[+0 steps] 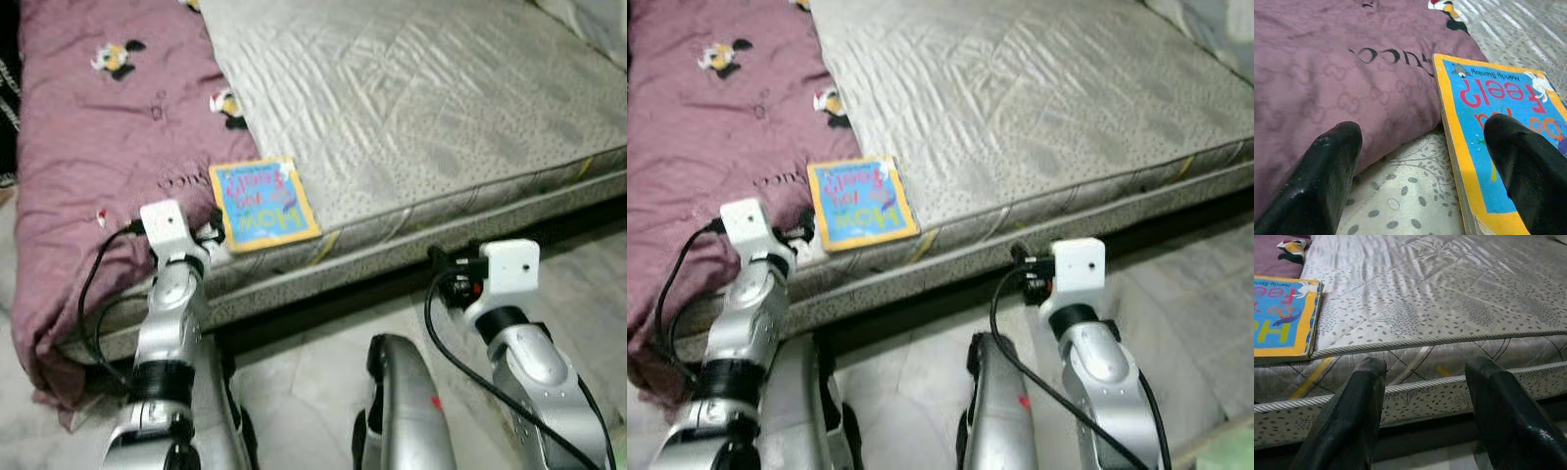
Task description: Clean up the room
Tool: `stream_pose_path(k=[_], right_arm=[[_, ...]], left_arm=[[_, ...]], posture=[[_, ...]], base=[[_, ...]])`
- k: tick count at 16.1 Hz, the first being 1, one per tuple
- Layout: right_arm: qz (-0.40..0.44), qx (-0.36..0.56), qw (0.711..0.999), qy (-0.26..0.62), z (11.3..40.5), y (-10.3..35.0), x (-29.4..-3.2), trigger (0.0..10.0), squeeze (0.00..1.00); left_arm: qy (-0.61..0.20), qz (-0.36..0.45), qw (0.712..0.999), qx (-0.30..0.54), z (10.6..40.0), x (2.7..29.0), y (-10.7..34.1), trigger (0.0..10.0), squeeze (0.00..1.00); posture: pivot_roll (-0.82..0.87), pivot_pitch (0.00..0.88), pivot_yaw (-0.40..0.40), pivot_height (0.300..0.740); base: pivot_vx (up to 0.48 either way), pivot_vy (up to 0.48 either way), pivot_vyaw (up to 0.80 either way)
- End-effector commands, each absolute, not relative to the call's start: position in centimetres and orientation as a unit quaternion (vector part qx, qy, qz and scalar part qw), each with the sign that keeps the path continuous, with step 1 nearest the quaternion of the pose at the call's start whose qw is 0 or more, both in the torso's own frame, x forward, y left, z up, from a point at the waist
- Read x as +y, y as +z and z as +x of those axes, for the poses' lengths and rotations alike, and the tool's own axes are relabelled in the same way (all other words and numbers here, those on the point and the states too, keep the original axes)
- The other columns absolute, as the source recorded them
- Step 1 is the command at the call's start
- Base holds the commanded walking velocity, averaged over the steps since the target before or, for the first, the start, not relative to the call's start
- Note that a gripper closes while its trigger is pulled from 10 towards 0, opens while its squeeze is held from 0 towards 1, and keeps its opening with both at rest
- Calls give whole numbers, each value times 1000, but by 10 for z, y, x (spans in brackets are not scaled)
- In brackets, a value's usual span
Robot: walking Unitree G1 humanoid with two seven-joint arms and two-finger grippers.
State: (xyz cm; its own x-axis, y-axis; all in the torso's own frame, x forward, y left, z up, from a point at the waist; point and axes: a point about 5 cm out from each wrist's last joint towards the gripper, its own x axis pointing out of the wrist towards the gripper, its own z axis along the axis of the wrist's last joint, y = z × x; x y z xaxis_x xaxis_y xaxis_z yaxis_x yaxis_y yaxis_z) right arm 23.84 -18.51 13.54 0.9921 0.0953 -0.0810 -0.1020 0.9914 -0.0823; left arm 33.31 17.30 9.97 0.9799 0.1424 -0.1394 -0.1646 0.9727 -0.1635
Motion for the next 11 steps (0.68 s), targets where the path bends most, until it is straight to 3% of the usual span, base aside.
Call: stream_pose_path(k=[1,11], right_arm=[[-45,50,997,47,234,133,-187,10000,0],[-54,45,997,39,239,138,-190,10000,0]], left_arm=[[75,-80,991,73,332,175,93,10000,0],[26,-88,993,70,353,165,92,10000,0]], posture=[[-206,184,-12,487],[-248,157,-15,487]], base=[[0,0,0],[0,0,0]])
